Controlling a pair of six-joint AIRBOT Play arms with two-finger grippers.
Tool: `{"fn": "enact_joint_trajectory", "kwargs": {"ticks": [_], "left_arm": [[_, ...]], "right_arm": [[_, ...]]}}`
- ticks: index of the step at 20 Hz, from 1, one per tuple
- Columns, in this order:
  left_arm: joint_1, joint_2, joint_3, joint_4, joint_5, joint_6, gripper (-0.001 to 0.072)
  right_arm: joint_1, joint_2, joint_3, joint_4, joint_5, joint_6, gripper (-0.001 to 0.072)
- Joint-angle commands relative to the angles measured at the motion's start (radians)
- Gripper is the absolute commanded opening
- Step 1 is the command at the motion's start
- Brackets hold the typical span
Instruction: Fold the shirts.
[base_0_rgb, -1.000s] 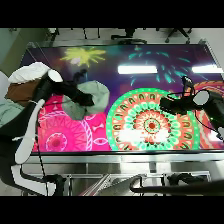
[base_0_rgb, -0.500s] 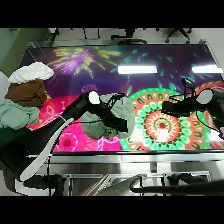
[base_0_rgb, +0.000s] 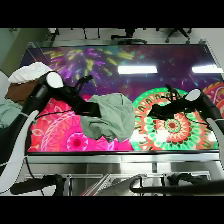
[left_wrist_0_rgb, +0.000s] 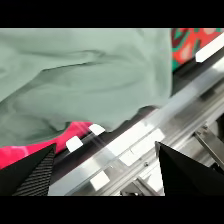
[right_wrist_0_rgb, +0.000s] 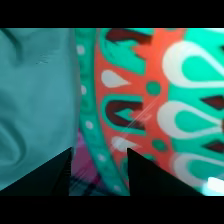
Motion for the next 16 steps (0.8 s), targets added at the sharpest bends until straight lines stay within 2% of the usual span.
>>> {"fn": "enact_joint_trajectory", "kwargs": {"ticks": [1, 3, 5, 8, 13, 14, 15, 16], "left_arm": [[0.151, 0.105, -0.26, 0.052, 0.162, -0.003, 0.0707], [0.196, 0.101, -0.382, 0.032, 0.269, 0.01, 0.0706], [0.212, 0.067, -0.463, -0.071, 0.352, 0.084, 0.0706], [0.203, -0.021, -0.505, -0.124, 0.454, 0.128, 0.0706], [0.203, -0.194, -0.427, -0.256, 0.469, 0.195, 0.0705], [0.202, -0.221, -0.41, -0.254, 0.467, 0.195, 0.0677], [0.203, -0.242, -0.396, -0.255, 0.457, 0.195, 0.0476], [0.203, -0.261, -0.379, -0.255, 0.449, 0.195, 0.0291]], "right_arm": [[0.008, -0.129, 0.001, 0.159, 0.003, -0.129, 0.0391], [0.023, -0.194, 0.001, 0.256, -0.024, -0.204, 0.039], [0.039, -0.243, 0.001, 0.336, -0.07, -0.269, 0.039], [0.064, -0.303, 0.002, 0.377, -0.134, -0.306, 0.0388], [0.093, -0.352, 0.048, 0.424, -0.173, -0.362, 0.0384], [0.098, -0.359, 0.061, 0.424, -0.176, -0.362, 0.038], [0.101, -0.366, 0.07, 0.424, -0.175, -0.362, 0.0374], [0.107, -0.375, 0.077, 0.423, -0.175, -0.362, 0.0307]]}}
